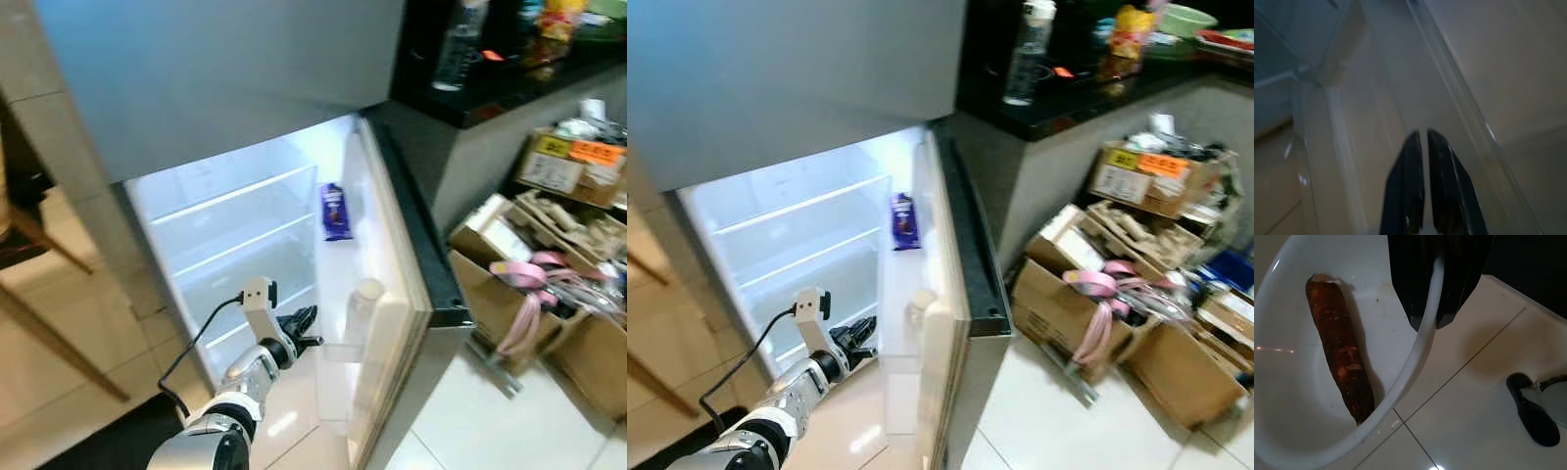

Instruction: Restocking fridge

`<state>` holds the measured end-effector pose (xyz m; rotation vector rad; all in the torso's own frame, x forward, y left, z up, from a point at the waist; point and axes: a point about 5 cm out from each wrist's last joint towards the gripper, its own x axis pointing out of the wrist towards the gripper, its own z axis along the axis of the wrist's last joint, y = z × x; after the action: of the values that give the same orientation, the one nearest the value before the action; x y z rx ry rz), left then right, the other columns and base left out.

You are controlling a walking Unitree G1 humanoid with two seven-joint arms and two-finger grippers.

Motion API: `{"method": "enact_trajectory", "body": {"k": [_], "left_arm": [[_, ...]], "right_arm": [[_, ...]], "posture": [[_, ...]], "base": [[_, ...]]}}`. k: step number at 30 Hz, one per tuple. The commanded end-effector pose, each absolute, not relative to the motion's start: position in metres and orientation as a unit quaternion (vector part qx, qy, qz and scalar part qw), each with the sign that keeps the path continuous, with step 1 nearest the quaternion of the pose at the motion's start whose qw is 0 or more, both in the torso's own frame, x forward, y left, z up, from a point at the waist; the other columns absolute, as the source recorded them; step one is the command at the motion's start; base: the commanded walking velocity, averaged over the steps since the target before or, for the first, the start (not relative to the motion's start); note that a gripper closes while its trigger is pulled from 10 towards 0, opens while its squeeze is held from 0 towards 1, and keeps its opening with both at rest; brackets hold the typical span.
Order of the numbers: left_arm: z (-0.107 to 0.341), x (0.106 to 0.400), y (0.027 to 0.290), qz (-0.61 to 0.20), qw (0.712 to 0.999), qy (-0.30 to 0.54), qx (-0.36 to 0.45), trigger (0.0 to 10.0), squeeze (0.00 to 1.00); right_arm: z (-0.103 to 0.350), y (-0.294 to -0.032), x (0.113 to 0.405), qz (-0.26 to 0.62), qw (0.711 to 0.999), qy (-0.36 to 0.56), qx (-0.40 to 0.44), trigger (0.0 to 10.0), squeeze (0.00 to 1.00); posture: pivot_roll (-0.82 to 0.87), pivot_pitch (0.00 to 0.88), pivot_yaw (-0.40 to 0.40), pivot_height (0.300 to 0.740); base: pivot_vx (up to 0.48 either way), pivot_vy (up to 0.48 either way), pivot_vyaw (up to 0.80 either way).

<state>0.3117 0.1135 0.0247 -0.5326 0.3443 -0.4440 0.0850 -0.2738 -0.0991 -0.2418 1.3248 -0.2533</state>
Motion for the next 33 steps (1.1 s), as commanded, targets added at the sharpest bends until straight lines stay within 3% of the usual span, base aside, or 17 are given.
{"method": "enact_trajectory", "body": {"k": [1, 11, 25, 31, 33], "left_arm": [[0.026, 0.311, 0.101, -0.242, 0.921, 0.171, -0.251, 10.0, 0.00], [0.031, 0.311, 0.087, -0.278, 0.915, 0.161, -0.245, 10.0, 0.00], [0.059, 0.312, 0.031, -0.404, 0.871, 0.108, -0.257, 10.0, 0.00], [0.042, 0.305, 0.047, -0.390, 0.884, 0.140, -0.215, 10.0, 0.00], [0.024, 0.299, 0.068, -0.351, 0.900, 0.176, -0.189, 10.0, 0.00]], "right_arm": [[-0.100, -0.274, 0.078, -0.120, 0.767, 0.621, -0.111, 10.0, 0.00], [-0.101, -0.273, 0.078, -0.121, 0.766, 0.622, -0.107, 10.0, 0.00], [-0.101, -0.271, 0.078, -0.121, 0.766, 0.622, -0.107, 10.0, 0.00], [-0.101, -0.271, 0.080, -0.119, 0.771, 0.617, -0.106, 10.0, 0.00], [-0.101, -0.270, 0.082, -0.116, 0.774, 0.613, -0.105, 10.0, 0.00]], "posture": [[-0.07, 0.000, -0.028, 0.740], [-0.06, 0.000, -0.028, 0.740], [-0.06, 0.000, -0.024, 0.740], [-0.06, 0.000, -0.022, 0.740], [-0.05, 0.000, -0.022, 0.740]], "base": [[0.000, 0.000, -0.79], [0.000, 0.000, -0.79], [0.000, 0.000, -0.79], [0.000, 0.000, -0.46], [0.000, 0.000, 0.00]]}}
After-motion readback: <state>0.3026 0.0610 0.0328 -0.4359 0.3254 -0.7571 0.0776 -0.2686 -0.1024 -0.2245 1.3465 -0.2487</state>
